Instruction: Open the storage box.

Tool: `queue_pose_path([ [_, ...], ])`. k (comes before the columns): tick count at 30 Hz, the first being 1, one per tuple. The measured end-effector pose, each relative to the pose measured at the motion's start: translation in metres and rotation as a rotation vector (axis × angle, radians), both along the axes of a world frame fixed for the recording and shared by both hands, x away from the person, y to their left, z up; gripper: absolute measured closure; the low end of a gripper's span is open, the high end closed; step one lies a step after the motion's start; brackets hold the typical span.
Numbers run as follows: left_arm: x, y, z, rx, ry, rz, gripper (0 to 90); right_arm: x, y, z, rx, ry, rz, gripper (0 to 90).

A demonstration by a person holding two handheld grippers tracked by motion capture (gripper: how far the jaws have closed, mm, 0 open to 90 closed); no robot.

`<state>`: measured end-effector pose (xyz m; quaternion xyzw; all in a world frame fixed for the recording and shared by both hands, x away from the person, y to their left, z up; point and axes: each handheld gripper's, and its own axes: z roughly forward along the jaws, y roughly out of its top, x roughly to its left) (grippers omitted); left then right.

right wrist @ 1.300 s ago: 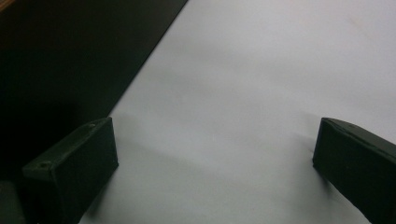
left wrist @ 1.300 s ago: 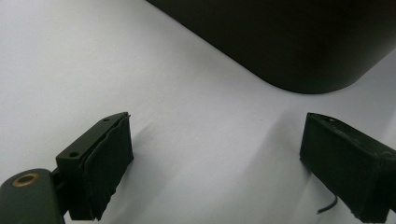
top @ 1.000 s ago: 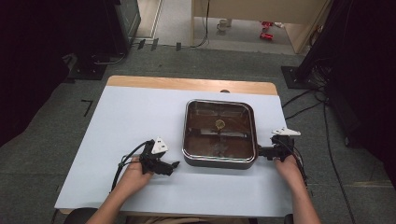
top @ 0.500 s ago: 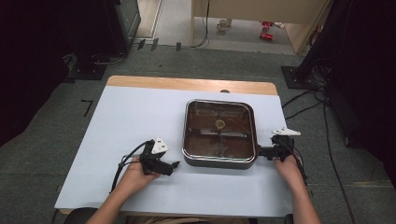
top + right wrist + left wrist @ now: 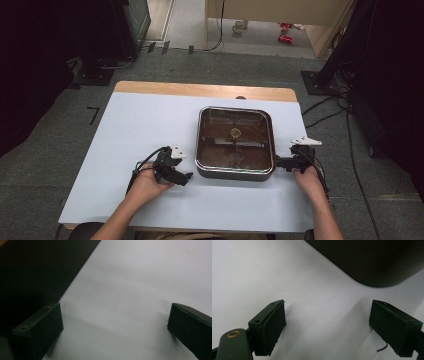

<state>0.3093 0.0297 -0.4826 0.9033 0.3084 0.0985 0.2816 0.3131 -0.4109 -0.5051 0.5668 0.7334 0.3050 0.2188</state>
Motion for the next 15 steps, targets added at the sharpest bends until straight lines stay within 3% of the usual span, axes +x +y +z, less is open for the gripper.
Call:
queue_pose_path([
  [2,0.002,0.002,0.002,0.003,0.004,0.001,16.8,0.0,0.0,0.0,0.0,0.0,0.0,0.0],
  [3,0.003,0.003,0.004,0.004,0.008,0.004,23.8,0.0,0.0,0.0,0.0,0.0,0.0,0.0],
  [5,0.012,0.012,0.009,-0.017,0.051,0.021,32.9,0.0,0.0,0.0,0.0,0.0,0.0,0.0],
  [10,0.017,0.018,0.018,-0.036,0.064,0.006,33.4,0.0,0.0,0.0,0.0,0.0,0.0,0.0],
  [15,0.021,0.018,0.041,-0.058,0.044,-0.039,33.6,0.0,0.0,0.0,-0.002,-0.002,0.001,0.0],
])
